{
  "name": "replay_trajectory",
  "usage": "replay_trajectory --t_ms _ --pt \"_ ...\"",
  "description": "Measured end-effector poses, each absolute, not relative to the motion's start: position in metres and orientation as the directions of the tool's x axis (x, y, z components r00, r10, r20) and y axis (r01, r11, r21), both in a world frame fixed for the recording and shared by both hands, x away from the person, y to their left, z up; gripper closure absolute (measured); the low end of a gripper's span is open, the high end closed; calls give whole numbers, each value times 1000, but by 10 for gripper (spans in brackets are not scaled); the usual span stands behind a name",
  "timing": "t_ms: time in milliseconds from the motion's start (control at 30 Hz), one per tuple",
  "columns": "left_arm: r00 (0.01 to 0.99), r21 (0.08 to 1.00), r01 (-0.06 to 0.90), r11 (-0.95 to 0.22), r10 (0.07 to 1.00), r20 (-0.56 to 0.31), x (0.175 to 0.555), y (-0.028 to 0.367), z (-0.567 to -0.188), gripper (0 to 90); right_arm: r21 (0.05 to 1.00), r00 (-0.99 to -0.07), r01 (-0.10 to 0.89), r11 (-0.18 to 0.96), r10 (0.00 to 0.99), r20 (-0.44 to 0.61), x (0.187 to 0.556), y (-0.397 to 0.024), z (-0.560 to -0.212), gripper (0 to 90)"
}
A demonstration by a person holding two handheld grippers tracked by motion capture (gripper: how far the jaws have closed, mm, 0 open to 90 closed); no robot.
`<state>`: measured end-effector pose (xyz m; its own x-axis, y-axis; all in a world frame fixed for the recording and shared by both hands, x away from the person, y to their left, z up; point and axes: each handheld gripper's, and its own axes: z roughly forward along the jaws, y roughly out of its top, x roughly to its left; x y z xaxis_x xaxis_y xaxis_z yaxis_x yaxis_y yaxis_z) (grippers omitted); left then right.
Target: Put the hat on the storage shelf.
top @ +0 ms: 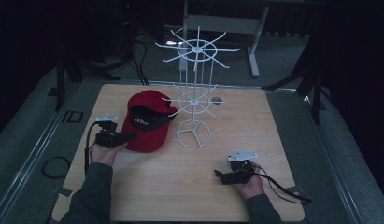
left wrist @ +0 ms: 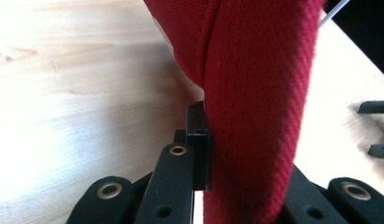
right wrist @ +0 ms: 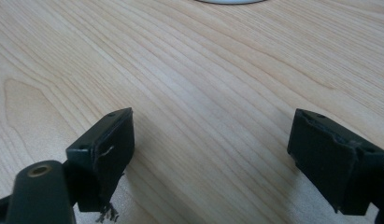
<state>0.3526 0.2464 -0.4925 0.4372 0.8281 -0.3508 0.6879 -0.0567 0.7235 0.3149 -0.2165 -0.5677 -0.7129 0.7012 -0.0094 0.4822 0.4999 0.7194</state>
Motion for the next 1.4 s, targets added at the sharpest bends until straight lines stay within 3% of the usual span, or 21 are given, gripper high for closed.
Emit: replay_trajectory --t_ms 1400 --pt "392 860 505 71 869 -302 340 264 -432 852 721 -714 480 501 700 -11 315 -217 -568 145"
